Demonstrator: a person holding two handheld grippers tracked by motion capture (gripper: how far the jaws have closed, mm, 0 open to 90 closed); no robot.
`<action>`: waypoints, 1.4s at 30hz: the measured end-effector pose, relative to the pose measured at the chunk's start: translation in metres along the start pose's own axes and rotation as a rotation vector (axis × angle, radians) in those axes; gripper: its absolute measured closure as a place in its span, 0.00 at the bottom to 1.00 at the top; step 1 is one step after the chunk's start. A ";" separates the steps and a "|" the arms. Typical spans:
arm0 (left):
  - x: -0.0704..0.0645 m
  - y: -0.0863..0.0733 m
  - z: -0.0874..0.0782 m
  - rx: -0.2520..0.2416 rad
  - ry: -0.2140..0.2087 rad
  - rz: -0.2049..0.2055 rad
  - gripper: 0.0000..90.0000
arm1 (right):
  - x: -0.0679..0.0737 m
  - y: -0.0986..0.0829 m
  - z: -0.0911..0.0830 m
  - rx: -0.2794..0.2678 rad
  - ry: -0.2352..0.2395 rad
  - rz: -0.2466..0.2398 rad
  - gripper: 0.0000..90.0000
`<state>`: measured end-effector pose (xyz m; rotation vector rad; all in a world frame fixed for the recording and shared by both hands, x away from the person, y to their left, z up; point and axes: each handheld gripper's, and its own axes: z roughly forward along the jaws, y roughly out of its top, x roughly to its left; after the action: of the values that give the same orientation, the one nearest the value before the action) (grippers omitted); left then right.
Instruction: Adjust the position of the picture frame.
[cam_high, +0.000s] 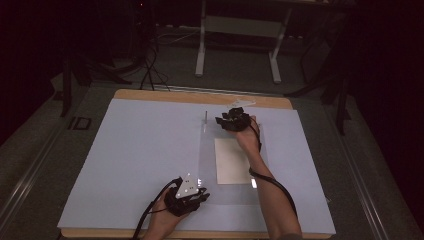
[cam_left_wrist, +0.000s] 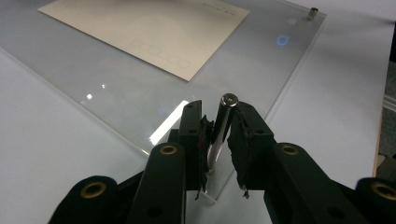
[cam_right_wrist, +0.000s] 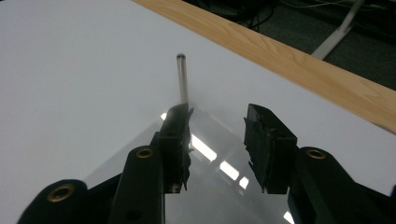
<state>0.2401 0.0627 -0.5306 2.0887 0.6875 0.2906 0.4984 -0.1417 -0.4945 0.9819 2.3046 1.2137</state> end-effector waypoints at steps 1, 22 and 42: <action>0.000 0.000 0.000 -0.001 0.002 -0.001 0.84 | 0.001 0.002 0.005 0.000 0.002 0.000 0.67; -0.007 0.000 0.005 0.018 0.062 -0.026 0.89 | 0.023 0.006 0.077 0.095 -0.018 0.032 0.91; -0.008 -0.003 0.010 0.040 0.085 -0.018 0.94 | 0.026 0.008 0.077 0.111 -0.048 0.021 0.95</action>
<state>0.2369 0.0521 -0.5381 2.1170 0.7678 0.3607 0.5285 -0.0754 -0.5315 1.0640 2.3512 1.0679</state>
